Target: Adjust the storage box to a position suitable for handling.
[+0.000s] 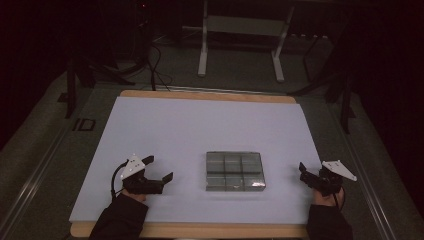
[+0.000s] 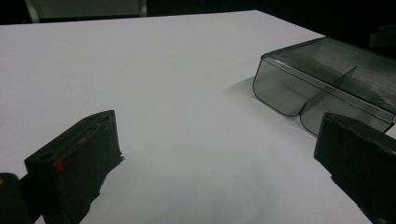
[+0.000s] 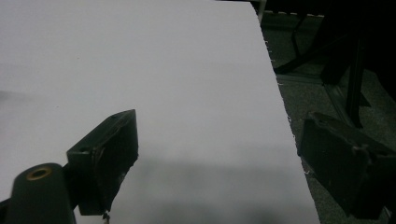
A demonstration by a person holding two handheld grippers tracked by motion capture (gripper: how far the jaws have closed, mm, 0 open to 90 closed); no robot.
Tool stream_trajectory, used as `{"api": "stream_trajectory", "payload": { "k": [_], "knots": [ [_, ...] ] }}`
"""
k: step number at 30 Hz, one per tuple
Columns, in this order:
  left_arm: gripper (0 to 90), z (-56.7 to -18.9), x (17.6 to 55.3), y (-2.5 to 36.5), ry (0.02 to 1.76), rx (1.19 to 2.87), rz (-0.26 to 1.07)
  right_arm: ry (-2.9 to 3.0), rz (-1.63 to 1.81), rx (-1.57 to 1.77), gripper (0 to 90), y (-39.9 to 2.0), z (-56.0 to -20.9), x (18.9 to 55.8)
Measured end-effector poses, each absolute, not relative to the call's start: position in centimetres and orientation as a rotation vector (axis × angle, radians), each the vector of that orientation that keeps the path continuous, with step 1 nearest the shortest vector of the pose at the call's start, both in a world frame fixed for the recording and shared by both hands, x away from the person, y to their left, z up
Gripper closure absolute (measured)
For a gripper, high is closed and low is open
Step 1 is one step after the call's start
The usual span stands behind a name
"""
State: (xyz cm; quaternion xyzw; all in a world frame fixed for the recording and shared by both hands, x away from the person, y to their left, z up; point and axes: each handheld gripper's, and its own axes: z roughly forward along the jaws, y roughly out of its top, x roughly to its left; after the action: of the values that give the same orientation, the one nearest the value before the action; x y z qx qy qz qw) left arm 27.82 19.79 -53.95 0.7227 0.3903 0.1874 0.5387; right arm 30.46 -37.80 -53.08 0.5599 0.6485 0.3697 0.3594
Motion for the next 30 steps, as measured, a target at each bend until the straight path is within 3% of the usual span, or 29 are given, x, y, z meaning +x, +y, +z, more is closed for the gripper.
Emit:
{"api": "stream_trajectory", "payload": {
  "k": [10,20,24,30],
  "knots": [
    [1.6,-53.9,28.2,19.8,0.928,1.736,0.403,1.711,0.936,1.454,12.1,-37.8,-53.1,30.8],
    [1.7,-53.6,29.4,18.8,0.887,1.883,0.276,1.922,0.905,1.382,14.2,-36.5,-53.1,31.9],
    [7.0,-53.3,29.4,18.2,0.869,1.912,0.263,2.001,0.94,1.338,14.5,-35.9,-53.2,32.2],
    [14.5,-53.1,29.7,16.9,0.825,1.941,0.22,2.134,0.997,1.205,22.5,-34.0,-52.8,32.1]
  ]
}}
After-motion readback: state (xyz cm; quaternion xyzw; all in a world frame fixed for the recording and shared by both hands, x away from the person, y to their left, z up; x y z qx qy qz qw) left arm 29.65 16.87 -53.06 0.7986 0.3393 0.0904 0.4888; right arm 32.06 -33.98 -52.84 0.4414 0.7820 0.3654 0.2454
